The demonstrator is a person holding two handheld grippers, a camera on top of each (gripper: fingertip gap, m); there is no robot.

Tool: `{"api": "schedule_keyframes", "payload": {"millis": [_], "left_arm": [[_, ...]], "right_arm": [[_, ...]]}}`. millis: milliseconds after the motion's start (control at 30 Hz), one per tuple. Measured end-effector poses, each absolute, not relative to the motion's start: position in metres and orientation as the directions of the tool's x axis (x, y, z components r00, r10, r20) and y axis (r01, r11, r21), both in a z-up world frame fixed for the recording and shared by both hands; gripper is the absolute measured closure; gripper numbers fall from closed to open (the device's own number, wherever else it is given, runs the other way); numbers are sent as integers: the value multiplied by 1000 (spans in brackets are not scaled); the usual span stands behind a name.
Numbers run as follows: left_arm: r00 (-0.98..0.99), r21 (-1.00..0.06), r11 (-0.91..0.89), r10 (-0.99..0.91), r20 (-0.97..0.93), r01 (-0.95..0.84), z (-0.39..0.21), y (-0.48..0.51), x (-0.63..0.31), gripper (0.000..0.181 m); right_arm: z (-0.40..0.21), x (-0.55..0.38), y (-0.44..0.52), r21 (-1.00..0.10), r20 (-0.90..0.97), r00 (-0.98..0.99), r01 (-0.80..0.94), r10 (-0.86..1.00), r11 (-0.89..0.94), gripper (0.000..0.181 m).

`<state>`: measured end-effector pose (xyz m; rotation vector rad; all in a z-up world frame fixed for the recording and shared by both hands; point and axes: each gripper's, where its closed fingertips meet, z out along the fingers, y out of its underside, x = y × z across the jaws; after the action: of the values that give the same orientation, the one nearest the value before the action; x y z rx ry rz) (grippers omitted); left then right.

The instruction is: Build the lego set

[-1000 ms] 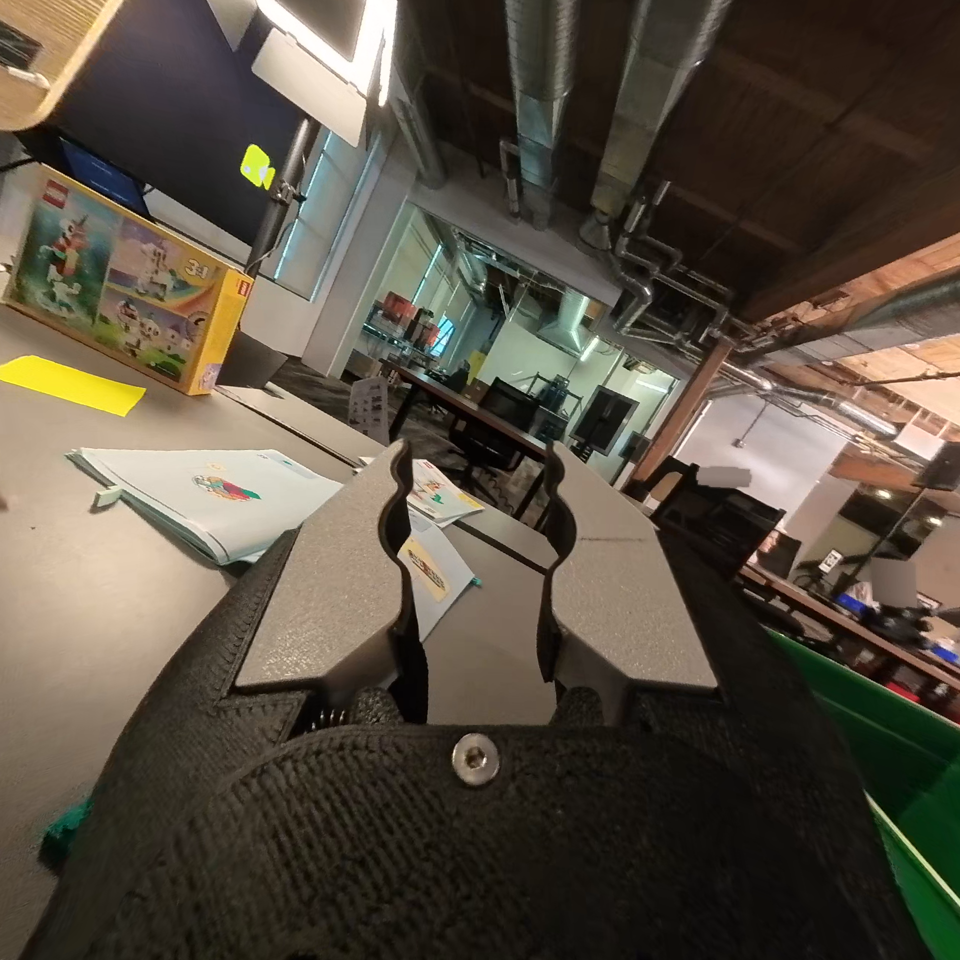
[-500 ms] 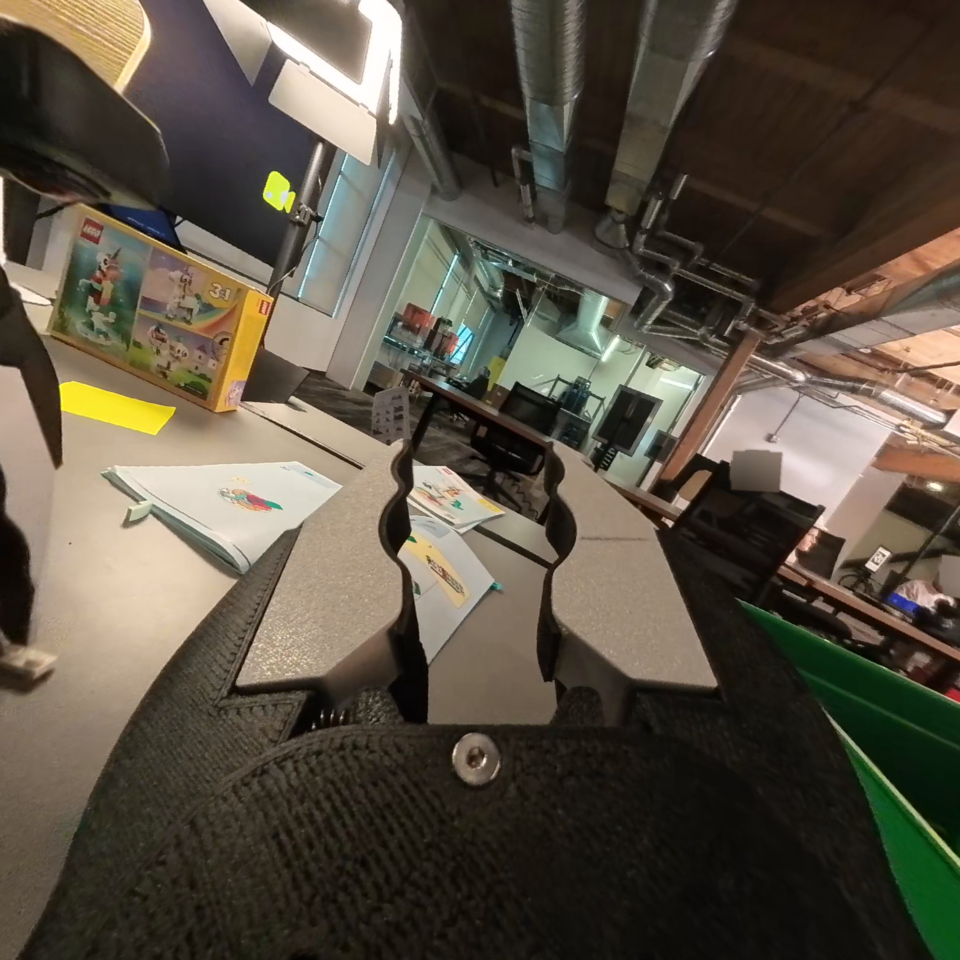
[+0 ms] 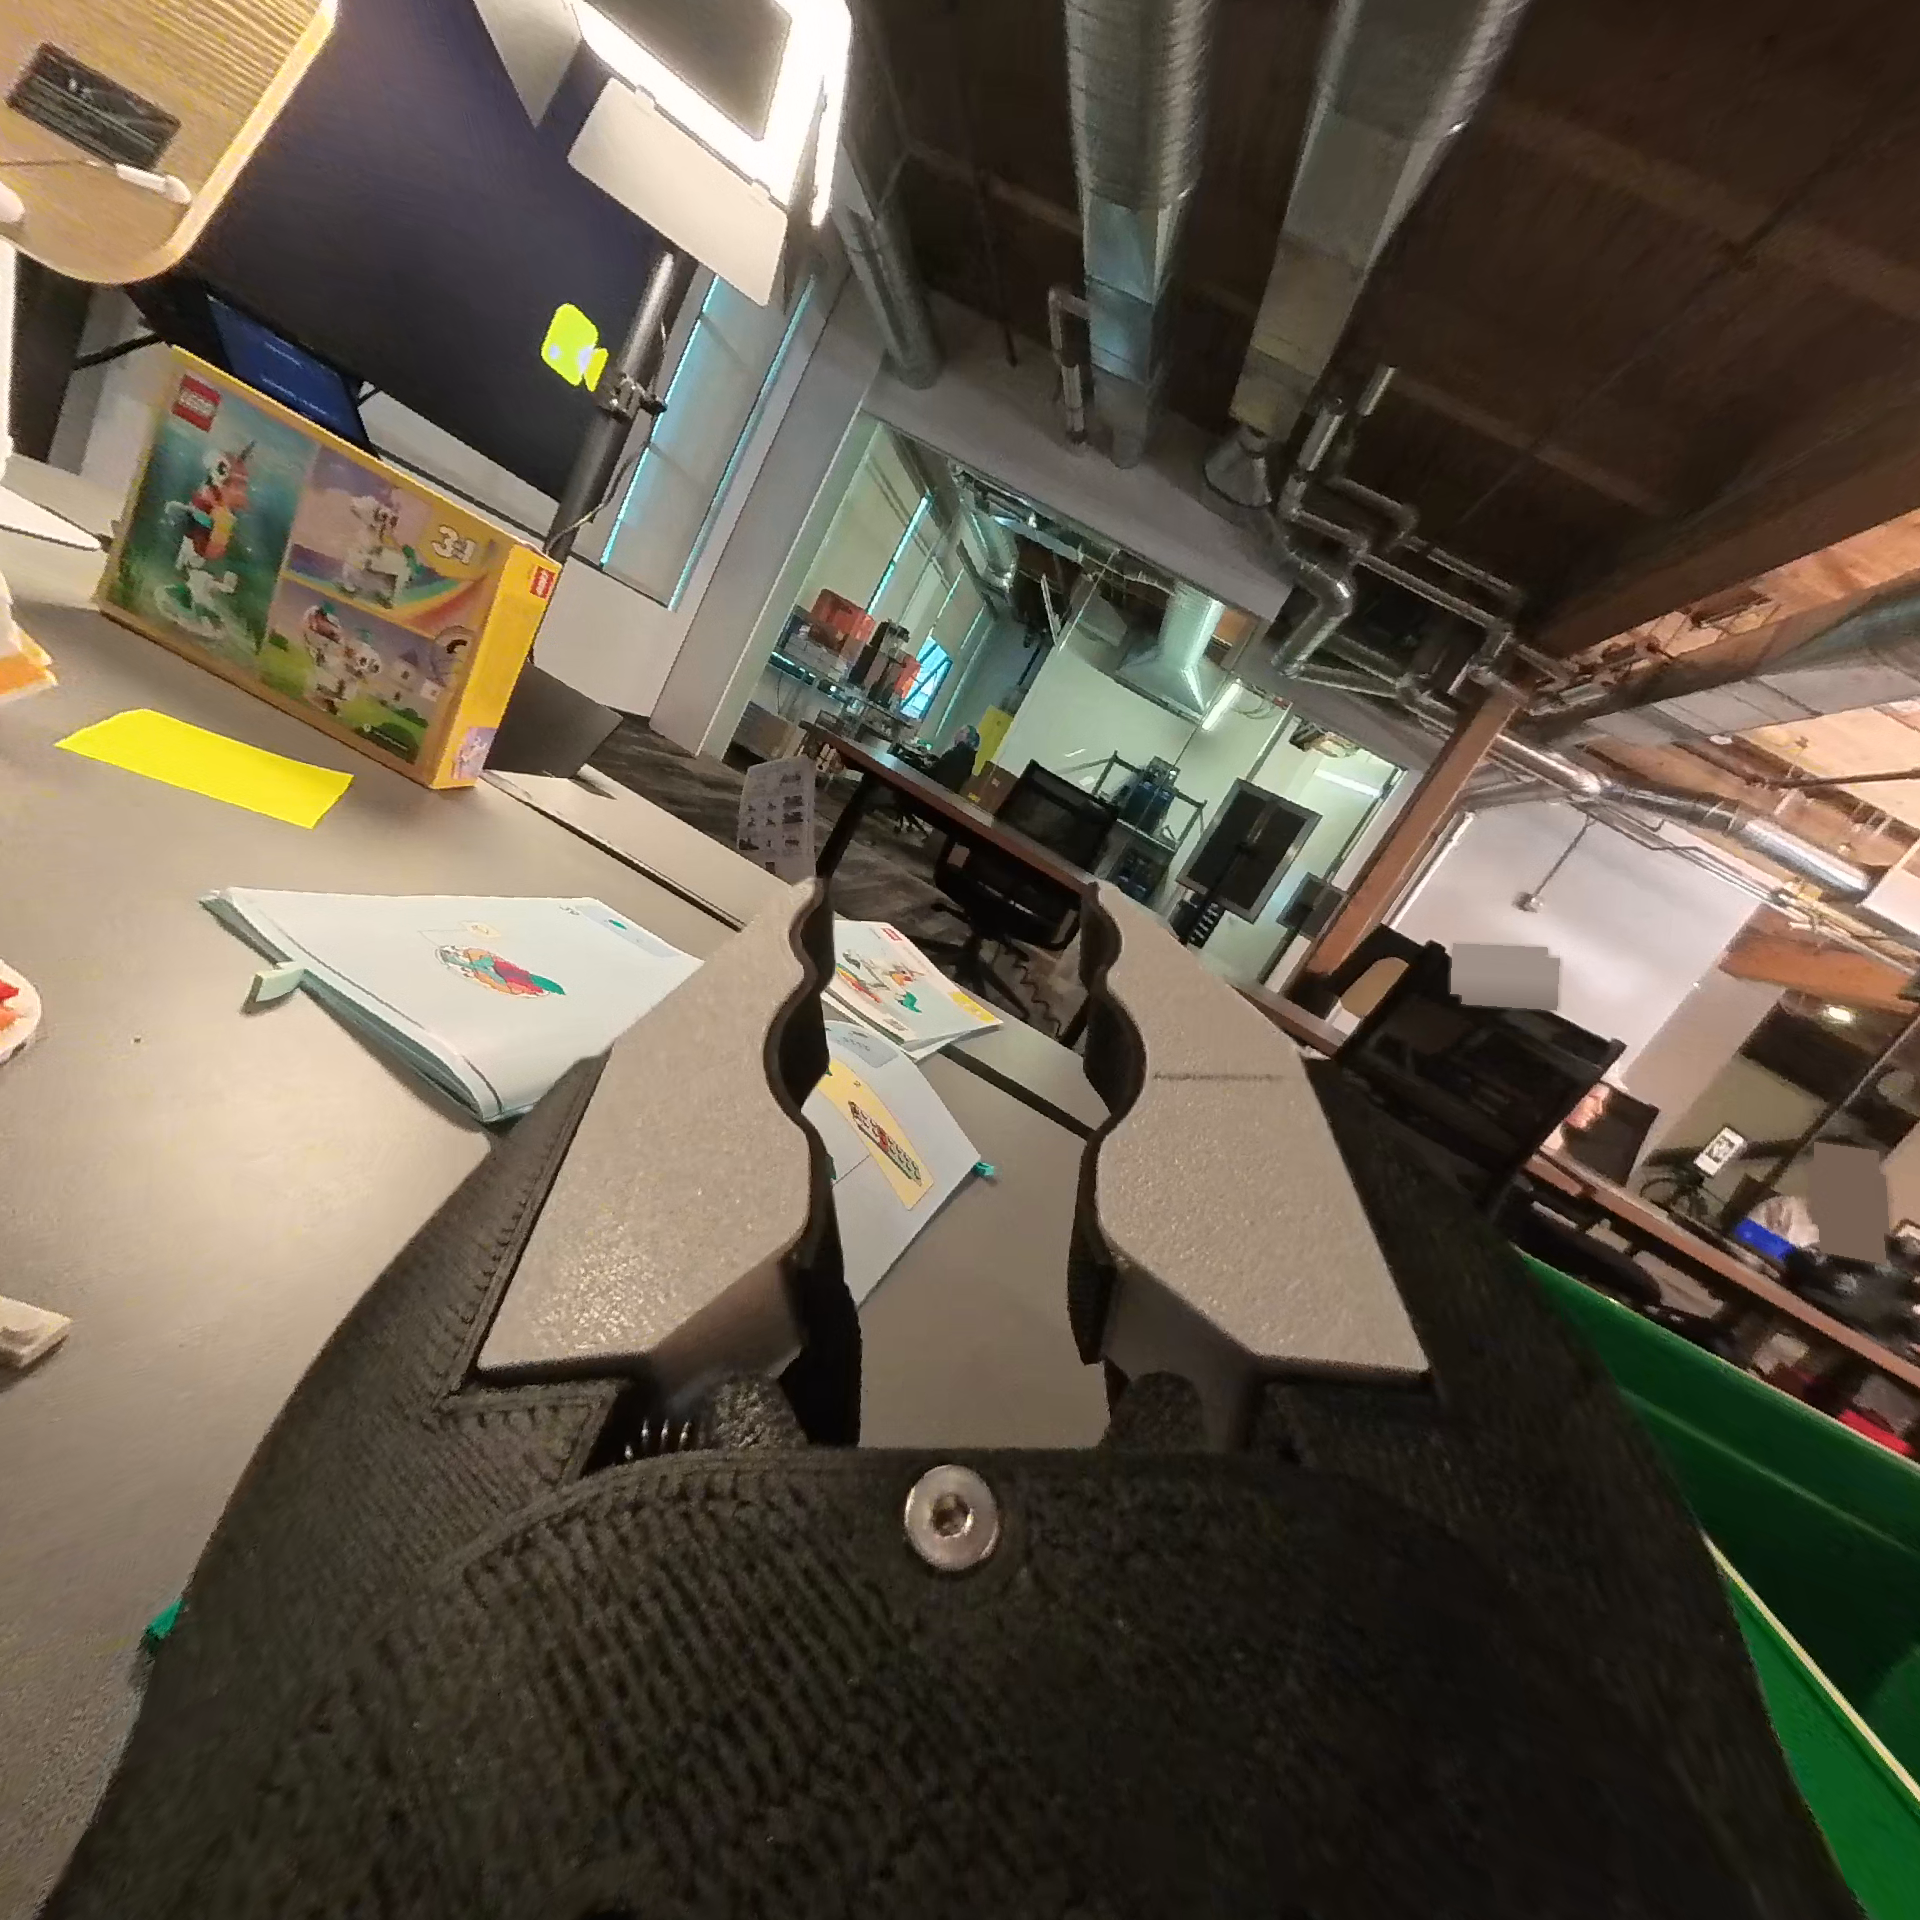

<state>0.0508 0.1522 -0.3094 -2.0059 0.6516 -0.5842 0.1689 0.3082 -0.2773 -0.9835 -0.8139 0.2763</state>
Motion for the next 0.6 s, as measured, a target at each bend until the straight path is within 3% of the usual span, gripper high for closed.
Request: {"api": "schedule_keyframes", "payload": {"millis": [167, 300, 433, 600], "left_arm": [[760, -967, -253, -632, 153, -16, -222, 65, -13, 117], [898, -981, -193, -429, 98, 15, -194, 6, -90, 119], [999, -924, -381, -23, -33, -39, -216, -48, -204, 114], [994, -795, -606, 97, -48, 21, -266, -90, -275, 114]], "right_arm": [[-277, 173, 312, -831, 470, 700, 145, 538, 537, 135], [-275, 181, 316, -825, 474, 736, 179, 484, 536, 135], [-276, 189, 326, -832, 467, 773, 221, 429, 509, 135], [-278, 201, 337, -831, 477, 809, 287, 345, 476, 136]]}}
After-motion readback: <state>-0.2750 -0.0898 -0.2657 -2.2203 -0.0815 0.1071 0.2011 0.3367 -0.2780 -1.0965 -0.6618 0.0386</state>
